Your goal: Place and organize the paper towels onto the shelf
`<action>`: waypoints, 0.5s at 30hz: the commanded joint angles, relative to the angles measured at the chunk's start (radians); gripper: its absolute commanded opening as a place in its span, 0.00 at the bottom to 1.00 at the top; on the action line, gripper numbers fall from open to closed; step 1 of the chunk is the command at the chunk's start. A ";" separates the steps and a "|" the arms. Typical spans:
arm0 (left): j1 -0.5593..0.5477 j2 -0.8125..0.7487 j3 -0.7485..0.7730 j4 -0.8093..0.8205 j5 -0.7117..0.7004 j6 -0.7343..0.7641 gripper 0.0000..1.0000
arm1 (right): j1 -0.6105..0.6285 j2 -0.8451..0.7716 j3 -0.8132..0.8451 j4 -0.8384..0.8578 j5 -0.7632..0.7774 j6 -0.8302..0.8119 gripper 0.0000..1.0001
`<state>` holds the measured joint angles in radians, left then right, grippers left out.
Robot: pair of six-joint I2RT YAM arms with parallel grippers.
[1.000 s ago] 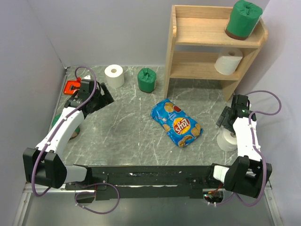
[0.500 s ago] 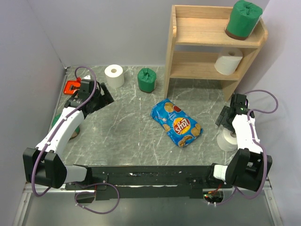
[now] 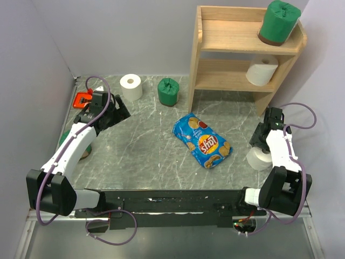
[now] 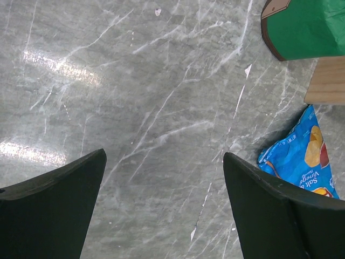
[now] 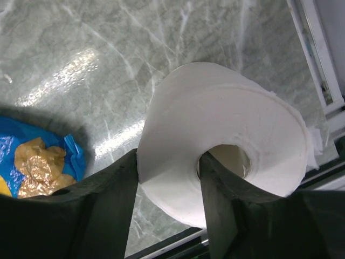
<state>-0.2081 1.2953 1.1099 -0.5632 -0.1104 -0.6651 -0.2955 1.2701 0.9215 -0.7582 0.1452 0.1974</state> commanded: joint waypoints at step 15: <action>-0.002 -0.039 0.022 0.016 0.020 0.021 0.96 | 0.407 -0.149 0.321 0.195 -0.056 -0.410 0.48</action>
<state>-0.2085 1.2942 1.1099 -0.5632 -0.1043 -0.6640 0.0940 1.1584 1.0798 -0.7086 0.1345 -0.0792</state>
